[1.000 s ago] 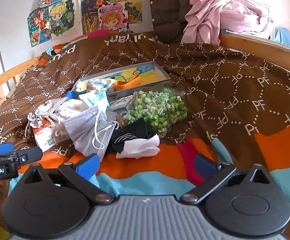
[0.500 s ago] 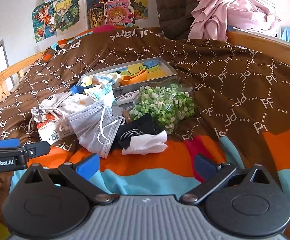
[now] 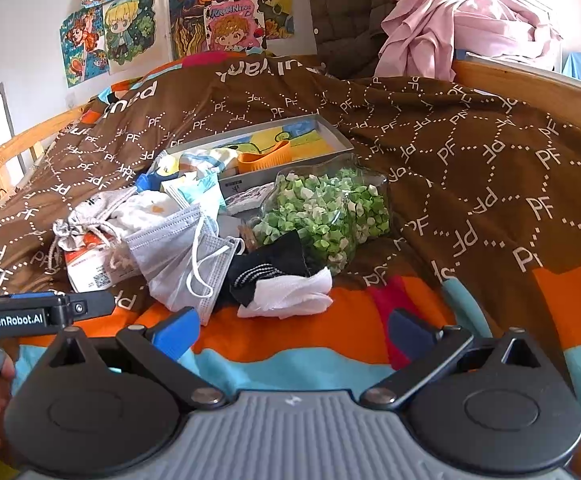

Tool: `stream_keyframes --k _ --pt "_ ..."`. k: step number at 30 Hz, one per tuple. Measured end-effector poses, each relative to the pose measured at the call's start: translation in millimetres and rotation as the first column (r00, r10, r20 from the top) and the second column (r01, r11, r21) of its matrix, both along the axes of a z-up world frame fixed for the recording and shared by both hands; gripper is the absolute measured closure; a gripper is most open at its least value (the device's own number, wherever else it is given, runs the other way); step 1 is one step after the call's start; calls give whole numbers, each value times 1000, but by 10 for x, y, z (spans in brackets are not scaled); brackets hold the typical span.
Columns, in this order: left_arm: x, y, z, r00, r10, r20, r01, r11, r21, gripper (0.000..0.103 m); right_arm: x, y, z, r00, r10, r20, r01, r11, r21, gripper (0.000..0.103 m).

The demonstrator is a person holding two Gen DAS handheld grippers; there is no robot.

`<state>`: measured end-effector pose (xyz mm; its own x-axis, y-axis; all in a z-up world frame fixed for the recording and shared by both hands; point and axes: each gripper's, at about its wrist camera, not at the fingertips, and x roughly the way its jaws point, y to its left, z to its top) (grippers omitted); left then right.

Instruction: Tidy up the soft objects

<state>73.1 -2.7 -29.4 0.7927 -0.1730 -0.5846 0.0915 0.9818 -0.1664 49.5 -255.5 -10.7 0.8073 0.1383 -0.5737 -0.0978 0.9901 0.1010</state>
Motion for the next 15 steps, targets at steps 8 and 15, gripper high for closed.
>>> stream_keyframes --k 8,15 --pt "263 -68 -94 1000 -18 -25 17 999 -51 1 216 -8 -115 1000 17 7 -16 999 -42 0" --pt "538 -108 -179 999 -38 -29 35 995 -90 1 392 11 -204 999 50 11 -50 997 -56 1"
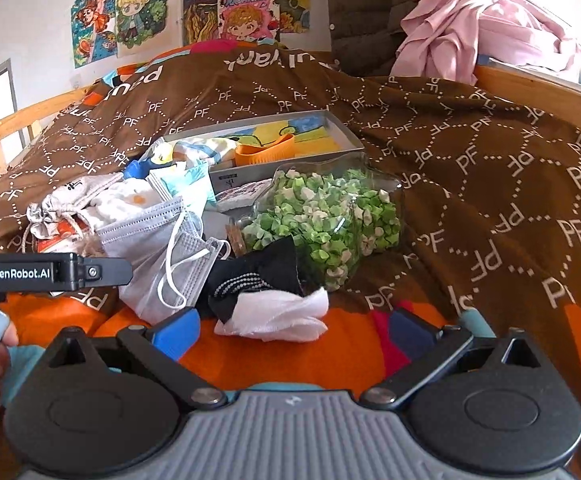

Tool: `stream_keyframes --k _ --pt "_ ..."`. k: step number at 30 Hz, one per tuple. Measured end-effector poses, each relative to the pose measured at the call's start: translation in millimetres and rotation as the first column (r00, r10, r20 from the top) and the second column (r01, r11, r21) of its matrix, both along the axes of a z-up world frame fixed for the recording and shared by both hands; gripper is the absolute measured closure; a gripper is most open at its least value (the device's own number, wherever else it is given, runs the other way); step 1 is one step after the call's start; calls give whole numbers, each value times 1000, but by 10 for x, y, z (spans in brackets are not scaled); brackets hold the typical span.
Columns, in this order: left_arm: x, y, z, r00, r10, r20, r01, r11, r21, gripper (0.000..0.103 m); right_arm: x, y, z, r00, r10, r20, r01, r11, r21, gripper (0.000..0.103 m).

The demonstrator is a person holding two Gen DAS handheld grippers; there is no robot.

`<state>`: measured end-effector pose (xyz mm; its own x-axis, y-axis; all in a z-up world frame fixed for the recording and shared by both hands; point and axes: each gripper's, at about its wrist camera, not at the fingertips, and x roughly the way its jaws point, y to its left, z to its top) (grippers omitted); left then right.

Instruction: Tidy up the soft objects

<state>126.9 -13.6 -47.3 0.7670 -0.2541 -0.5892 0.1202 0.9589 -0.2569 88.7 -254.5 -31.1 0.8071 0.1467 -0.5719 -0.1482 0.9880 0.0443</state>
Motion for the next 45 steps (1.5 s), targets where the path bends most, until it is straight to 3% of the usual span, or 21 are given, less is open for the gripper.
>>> stream_keyframes --k 6,15,22,29,32,34,37,39,45 --pt "154 -7 -52 999 -25 23 26 999 -26 2 82 47 -39 999 29 16 -29 1000 -7 7" --pt "257 53 -145 1000 -1 7 2 992 -125 12 107 121 -79 998 55 18 -54 998 -38 16" --pt "260 43 -205 1000 -26 -10 24 986 -165 23 114 124 -94 999 50 16 -50 998 -46 23" --pt "327 -9 -199 1000 -17 -4 16 985 -169 25 148 133 -110 999 47 17 -46 998 -42 24" --pt "381 -36 -171 1000 -10 -15 8 988 -155 28 171 148 -121 999 50 13 -49 998 -42 34" --pt "419 -62 -156 999 -27 -28 22 989 -145 44 171 156 -124 998 54 10 -53 997 -47 41" --pt "428 -79 -146 999 -23 -37 18 992 -128 50 176 153 -118 999 54 7 -53 997 -52 55" --pt "429 -70 -144 999 -7 -47 1 992 -123 56 171 157 -114 999 51 1 -51 997 -59 72" --pt "344 -50 -99 999 6 -35 -9 996 -85 73 142 155 -70 998 68 -7 -68 997 -45 89"
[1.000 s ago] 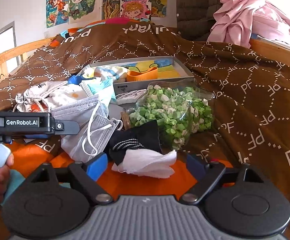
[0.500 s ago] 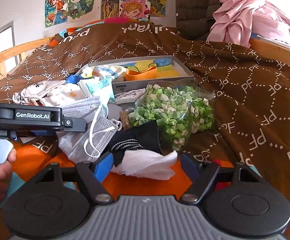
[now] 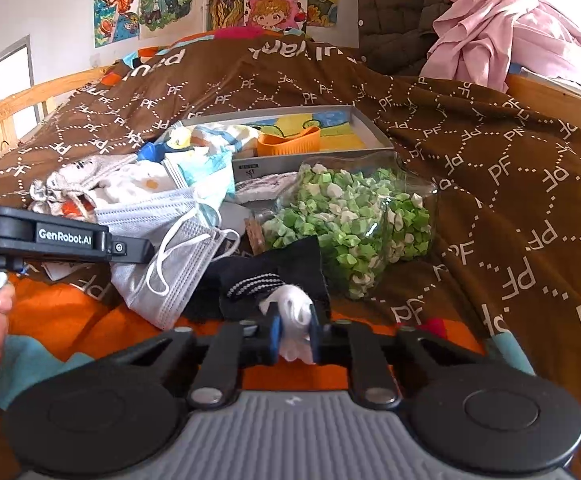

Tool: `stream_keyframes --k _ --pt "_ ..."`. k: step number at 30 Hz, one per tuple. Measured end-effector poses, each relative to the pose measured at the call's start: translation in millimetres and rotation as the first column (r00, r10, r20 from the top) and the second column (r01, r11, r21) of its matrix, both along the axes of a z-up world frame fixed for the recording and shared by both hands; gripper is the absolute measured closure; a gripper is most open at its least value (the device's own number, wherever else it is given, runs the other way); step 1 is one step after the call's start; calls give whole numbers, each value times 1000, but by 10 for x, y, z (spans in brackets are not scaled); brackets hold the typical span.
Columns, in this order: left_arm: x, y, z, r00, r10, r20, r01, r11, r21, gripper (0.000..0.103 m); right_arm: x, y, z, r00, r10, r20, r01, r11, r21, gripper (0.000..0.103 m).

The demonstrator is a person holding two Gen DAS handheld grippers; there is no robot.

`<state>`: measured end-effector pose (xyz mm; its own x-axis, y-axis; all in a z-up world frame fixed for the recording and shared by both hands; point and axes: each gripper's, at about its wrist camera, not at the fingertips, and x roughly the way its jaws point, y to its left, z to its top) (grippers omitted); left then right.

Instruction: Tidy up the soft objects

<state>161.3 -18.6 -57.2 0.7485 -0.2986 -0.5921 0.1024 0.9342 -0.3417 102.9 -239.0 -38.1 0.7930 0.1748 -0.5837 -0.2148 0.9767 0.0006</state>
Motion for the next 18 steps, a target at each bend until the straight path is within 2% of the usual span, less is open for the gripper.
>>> stream_keyframes --k 4,7,18 --pt "-45 8 45 1000 -10 11 9 1000 24 86 -65 39 33 1000 30 -5 -30 1000 -2 92" --pt "-96 -17 99 1000 -25 19 25 999 30 92 -127 61 62 999 39 -7 -39 999 1 92" --pt "-403 -178 240 996 -72 44 70 996 59 97 -427 -73 284 1000 6 14 -8 994 107 93"
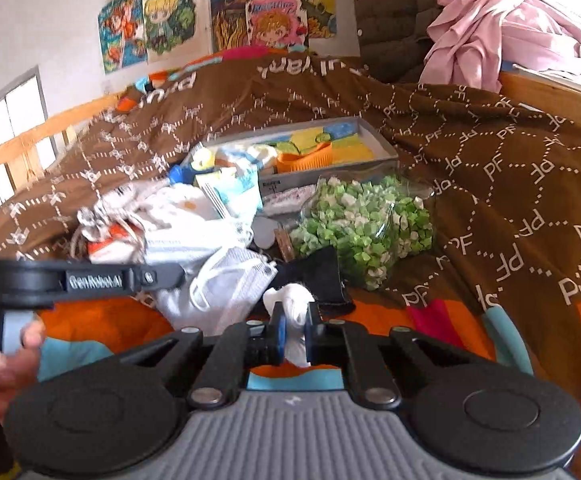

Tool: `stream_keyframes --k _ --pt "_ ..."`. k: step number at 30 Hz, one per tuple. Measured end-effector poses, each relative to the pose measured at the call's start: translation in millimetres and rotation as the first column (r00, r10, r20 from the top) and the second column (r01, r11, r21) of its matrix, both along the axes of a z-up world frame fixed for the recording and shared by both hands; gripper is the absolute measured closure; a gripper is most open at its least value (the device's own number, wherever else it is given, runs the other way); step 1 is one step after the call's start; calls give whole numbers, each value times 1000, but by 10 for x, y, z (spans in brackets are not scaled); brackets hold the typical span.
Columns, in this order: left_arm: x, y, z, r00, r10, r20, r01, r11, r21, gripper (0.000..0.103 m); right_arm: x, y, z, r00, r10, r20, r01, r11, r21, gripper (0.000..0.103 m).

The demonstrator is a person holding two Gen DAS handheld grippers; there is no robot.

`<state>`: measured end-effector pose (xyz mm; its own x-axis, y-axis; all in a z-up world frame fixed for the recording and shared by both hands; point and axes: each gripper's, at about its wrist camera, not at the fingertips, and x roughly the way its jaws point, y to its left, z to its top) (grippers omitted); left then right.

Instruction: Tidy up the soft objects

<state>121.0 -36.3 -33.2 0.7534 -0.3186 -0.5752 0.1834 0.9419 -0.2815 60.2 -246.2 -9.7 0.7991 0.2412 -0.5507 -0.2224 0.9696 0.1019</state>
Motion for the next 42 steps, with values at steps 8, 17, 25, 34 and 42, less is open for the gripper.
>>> stream_keyframes --k 8,17,25,34,42 --pt "-246 -103 131 999 -21 37 21 1000 -2 99 -153 -86 180 995 -26 101 20 998 63 93" --pt "-393 -196 371 993 34 114 -33 999 -5 99 -265 -192 363 966 -78 247 47 991 126 93" --pt "-265 -204 627 983 71 171 -68 997 -25 99 -180 -262 403 938 -136 318 84 982 172 93" --pt "81 -139 739 974 76 212 -60 995 -80 99 312 -365 460 897 -187 401 97 967 234 93" --pt "670 -80 807 964 125 234 -104 989 -102 99 1176 -411 457 888 -202 413 72 949 308 93"
